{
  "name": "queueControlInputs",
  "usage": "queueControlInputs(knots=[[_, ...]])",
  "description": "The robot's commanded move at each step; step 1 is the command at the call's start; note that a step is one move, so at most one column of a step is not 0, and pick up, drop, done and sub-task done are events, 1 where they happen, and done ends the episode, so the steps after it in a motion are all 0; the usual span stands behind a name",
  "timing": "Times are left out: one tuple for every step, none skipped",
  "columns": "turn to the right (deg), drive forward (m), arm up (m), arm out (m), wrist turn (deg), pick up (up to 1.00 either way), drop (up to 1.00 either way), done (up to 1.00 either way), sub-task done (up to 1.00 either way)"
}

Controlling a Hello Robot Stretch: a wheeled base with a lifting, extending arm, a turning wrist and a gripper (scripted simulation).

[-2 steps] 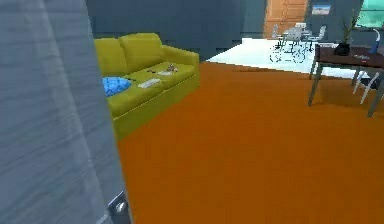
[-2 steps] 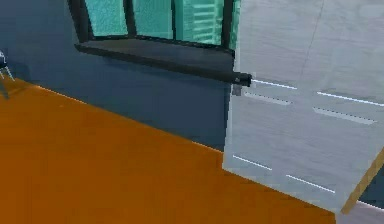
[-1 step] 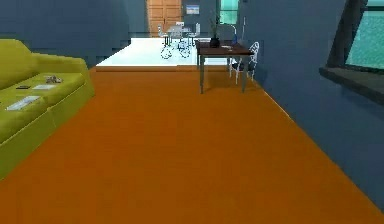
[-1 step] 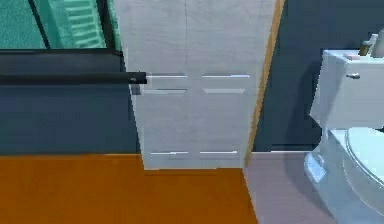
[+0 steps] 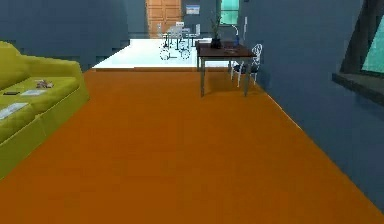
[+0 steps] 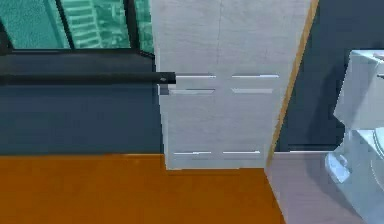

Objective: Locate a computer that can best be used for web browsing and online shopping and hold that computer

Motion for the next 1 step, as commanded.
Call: queueControlInputs(knots=[[45.0, 0.0, 0.0, 0.0, 0.0, 0.0, 0.0, 0.0, 0.0]])
